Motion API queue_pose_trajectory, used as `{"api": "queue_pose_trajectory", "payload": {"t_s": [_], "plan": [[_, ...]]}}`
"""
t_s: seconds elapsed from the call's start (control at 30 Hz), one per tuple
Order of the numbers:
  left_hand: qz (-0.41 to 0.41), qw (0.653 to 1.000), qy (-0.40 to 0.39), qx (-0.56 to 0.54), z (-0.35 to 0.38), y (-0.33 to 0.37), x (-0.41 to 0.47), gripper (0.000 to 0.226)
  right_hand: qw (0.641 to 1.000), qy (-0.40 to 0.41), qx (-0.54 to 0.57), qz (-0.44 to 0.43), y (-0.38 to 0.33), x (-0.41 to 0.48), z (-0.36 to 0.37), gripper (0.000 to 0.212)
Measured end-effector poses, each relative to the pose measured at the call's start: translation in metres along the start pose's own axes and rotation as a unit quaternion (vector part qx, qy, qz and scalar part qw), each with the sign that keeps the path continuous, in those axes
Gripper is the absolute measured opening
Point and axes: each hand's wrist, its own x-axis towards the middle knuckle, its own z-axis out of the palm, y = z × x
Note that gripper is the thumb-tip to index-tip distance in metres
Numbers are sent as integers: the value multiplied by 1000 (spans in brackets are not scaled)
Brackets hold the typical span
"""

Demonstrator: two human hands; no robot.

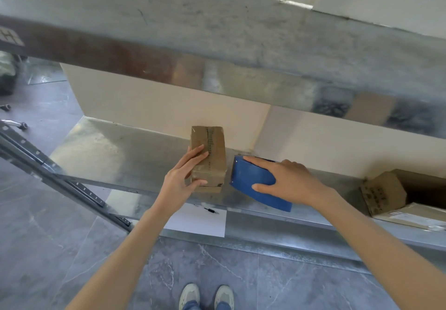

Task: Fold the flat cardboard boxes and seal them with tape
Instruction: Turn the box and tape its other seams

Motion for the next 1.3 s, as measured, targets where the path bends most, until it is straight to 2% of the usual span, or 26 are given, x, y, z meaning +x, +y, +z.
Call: {"api": "queue_pose_trajectory", "payload": {"t_s": [0.13, 0.23, 0.43, 0.57, 1.1, 1.23, 1.3], "plan": [[4, 1000, -2, -3, 1, -1, 2, 74, 999, 32, -29, 11, -13, 15, 14, 67], [5, 1000, -8, -13, 1, -4, 2, 75, 998, 21, -37, 40, -14, 22, 27, 68], [-1, 1000, -11, -22, 1, -2, 2, 77, 987, 62, 98, 114, 0, 24, 68, 71], [-8, 1000, -10, -17, 2, -3, 2, 78, 979, 98, 106, 146, 9, 31, 90, 70], [-23, 1000, -19, 4, -2, 8, 3, 78, 960, 159, 193, 128, 13, 47, 108, 58], [-25, 998, -63, 6, -11, 9, 4, 77, 970, 134, 156, 129, 12, 39, 99, 59], [-34, 996, -79, -7, -16, 11, 6, 75, 972, 152, 112, 140, 7, 37, 88, 59]]}}
